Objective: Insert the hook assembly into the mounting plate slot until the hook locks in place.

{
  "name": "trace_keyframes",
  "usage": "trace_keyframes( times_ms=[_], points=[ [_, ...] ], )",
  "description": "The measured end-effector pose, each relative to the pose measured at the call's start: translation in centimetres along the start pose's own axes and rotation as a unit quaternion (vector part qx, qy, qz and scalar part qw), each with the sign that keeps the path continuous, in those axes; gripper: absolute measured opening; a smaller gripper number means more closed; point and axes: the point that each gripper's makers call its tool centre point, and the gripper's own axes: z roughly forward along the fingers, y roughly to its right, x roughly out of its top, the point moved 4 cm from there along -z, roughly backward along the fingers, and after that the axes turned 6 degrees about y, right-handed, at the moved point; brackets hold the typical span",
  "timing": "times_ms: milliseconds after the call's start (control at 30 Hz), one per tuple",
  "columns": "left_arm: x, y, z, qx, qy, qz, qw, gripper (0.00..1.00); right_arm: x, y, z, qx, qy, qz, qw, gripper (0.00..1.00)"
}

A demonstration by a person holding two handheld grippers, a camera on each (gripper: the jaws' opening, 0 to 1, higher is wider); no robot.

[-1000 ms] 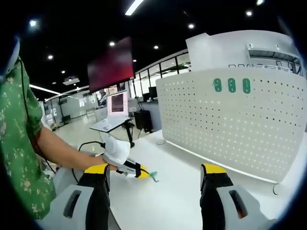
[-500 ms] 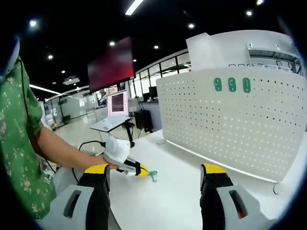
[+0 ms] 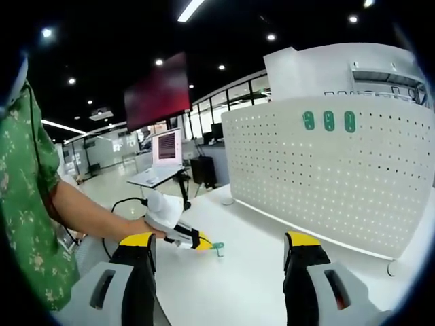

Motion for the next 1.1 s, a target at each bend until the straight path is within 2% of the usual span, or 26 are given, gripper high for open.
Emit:
trace_keyframes(
  times_ms=[167,600,867,1100],
  points=[
    [1.2,0.4,-0.6,-0.012,0.017,-0.017,0.9996,0.02,0.1,0.0,0.0,0.000,0.001,-0.002,1.0000,0.78],
    [6.4,1.3,-3.3,-0.044,0.097,-0.059,0.9926,0.02,0.5,-0.2,0.1,0.000,0.005,-0.006,1.0000,0.77],
    [9.8,1.7,-5.7,-0.056,0.149,-0.069,0.9848,0.02,1.1,-0.2,0.0,-0.001,0.008,-0.012,0.9999,0.77],
    [12.7,1.5,-8.5,-0.061,0.201,-0.083,0.9740,0.02,1.9,-0.4,0.1,0.001,0.011,-0.020,0.9997,0.77]
  ],
)
